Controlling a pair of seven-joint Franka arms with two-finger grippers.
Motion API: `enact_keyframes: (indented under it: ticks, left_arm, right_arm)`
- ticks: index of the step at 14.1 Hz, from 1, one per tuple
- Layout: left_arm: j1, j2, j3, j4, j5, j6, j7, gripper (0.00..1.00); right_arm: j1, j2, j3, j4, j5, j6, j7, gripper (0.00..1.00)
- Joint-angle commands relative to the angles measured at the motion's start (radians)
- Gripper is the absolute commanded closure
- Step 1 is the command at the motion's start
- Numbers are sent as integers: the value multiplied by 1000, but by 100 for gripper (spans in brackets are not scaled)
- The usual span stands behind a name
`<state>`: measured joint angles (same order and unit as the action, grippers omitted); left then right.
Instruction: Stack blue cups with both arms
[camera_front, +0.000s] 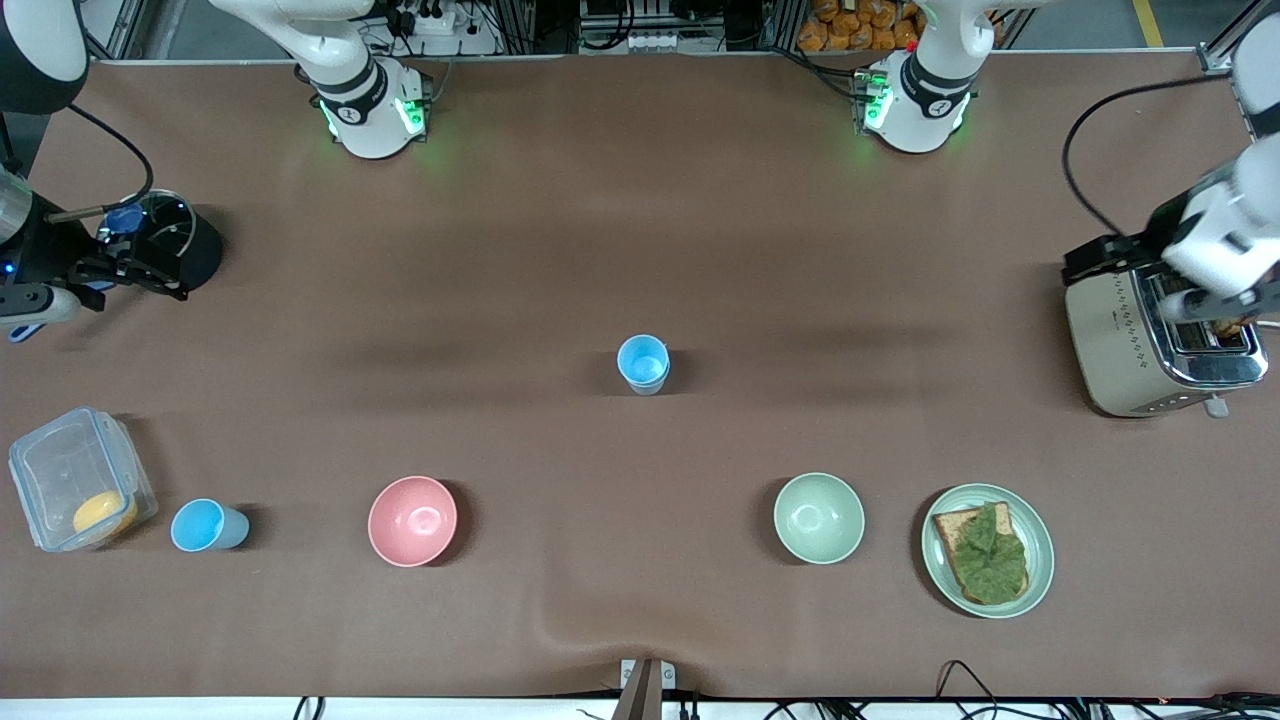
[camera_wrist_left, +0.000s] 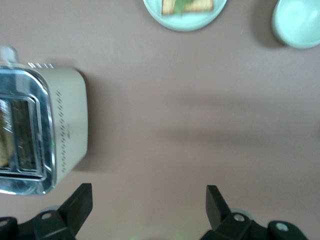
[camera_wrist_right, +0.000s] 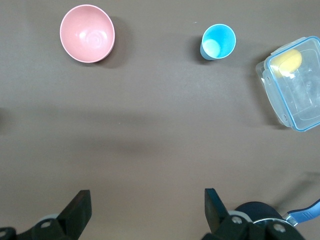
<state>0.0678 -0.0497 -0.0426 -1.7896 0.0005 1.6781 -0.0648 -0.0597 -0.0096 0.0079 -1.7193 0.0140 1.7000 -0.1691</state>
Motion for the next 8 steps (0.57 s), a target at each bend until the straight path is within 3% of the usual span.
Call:
enact_keyframes:
  ticks: [1,4,8]
  left_arm:
    - [29,11,-20,85,-24,-15,81,0]
    - [18,22,-26,241,-25,-180,86,0]
    - [26,24,-83,272,-33,-213,83,0]
  right_arm:
    - [-25,11,14,15,12,-16,2,0]
    - [-23,11,12,15,12,-16,2,0]
    - [-23,11,14,15,12,-17,2,0]
